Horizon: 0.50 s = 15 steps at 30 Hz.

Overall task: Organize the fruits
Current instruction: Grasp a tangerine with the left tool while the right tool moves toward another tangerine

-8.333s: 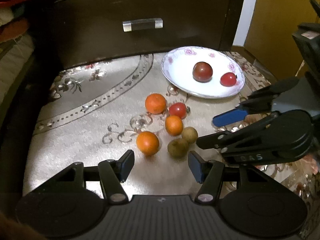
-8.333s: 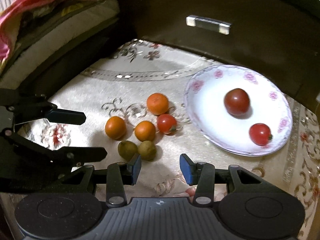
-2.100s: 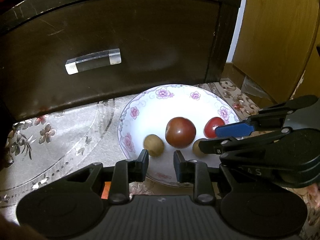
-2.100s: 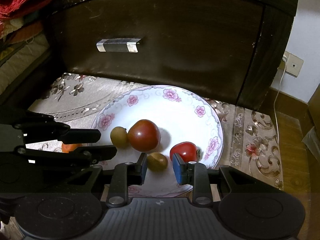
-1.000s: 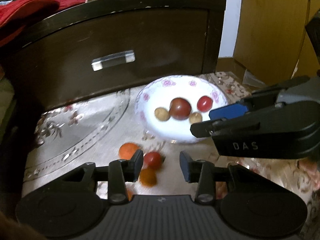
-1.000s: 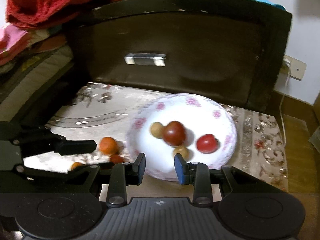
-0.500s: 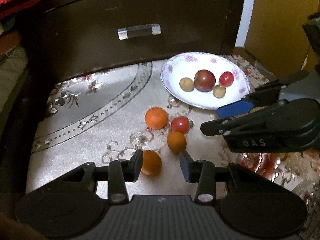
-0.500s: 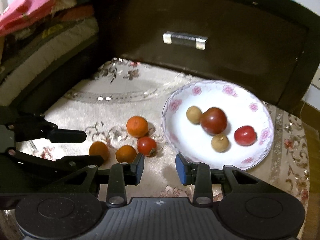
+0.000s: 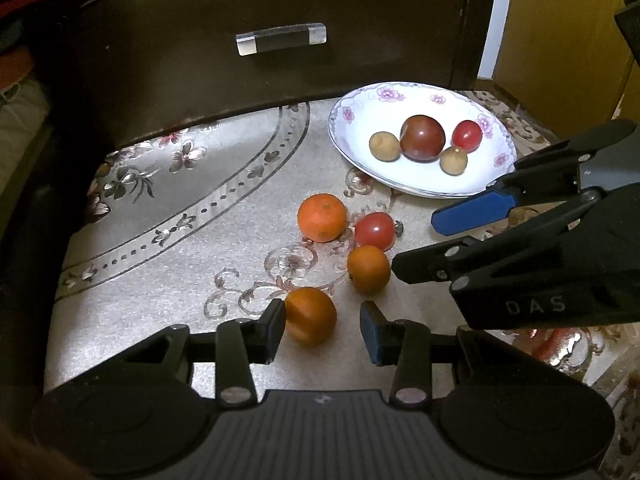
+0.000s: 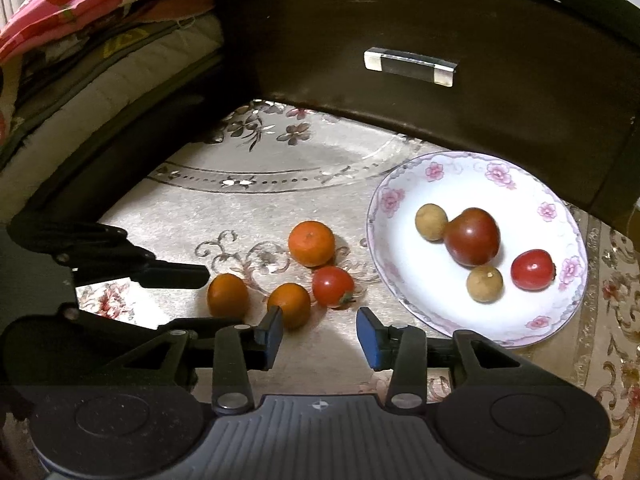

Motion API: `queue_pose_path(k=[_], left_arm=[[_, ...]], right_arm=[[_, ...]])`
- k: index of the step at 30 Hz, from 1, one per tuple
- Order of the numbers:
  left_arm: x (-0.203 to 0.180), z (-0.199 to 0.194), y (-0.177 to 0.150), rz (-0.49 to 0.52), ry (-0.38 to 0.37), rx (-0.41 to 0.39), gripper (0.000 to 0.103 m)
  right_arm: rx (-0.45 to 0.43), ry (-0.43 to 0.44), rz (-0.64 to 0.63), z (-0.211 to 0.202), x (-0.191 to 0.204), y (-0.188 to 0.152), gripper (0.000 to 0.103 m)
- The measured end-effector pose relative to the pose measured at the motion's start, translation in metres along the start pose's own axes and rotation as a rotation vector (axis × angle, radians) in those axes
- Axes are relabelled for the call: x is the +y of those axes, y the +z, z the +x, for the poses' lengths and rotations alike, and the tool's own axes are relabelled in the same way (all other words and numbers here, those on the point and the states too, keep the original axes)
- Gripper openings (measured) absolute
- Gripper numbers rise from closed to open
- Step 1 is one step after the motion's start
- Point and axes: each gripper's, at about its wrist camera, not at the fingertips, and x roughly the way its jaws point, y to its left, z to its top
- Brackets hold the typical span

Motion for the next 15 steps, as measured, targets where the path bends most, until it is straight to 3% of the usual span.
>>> queue_pose_path(k=[15], left_arm=[[-0.002, 0.017, 0.001, -0.001, 0.006, 0.028, 0.049]], right_arm=[[0.024, 0.0, 0.013, 0.008, -0.001, 0.001, 0.037]])
